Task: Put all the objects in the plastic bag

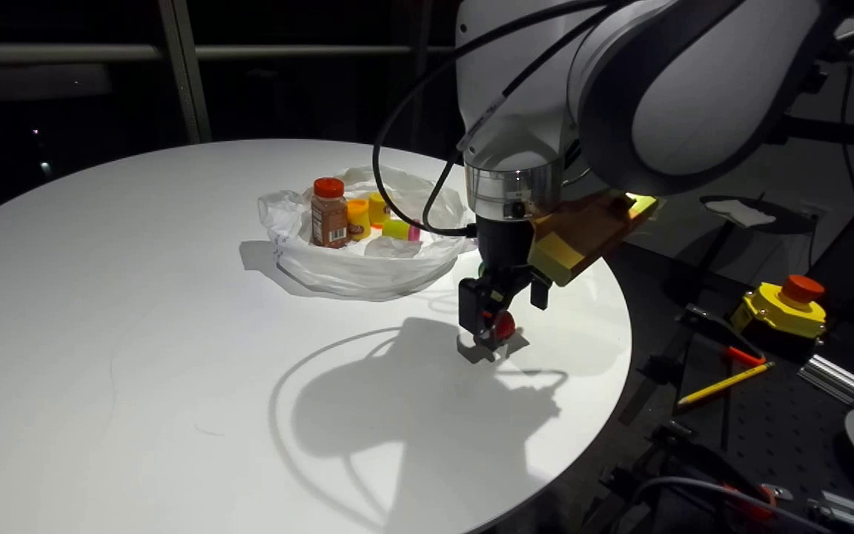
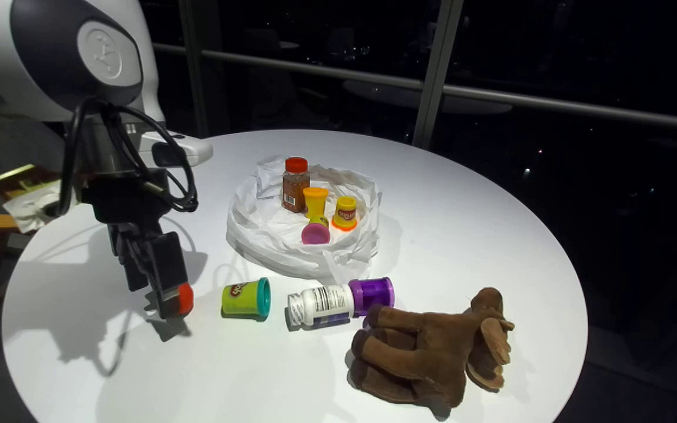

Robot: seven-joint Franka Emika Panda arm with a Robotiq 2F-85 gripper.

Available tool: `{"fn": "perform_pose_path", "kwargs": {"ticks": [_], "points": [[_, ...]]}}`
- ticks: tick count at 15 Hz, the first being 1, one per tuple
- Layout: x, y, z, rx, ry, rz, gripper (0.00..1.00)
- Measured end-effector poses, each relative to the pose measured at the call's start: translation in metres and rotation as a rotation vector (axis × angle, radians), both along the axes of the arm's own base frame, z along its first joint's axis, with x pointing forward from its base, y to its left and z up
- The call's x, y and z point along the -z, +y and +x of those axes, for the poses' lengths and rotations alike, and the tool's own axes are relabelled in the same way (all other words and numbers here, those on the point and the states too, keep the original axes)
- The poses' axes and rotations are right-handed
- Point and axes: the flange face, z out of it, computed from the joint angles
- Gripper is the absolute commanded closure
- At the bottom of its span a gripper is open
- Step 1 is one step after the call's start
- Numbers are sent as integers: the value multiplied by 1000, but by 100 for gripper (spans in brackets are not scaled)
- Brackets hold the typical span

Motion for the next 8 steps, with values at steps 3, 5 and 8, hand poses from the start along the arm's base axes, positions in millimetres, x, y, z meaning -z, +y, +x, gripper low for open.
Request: {"fn": "perform_pose_path", "kwargs": {"ticks": [3,5,8], "points": [[12,-9,2,36,-14,3,18],[17,-15,4,53,-19,3,35],[20,-21,5,69,-27,3,62]]}}
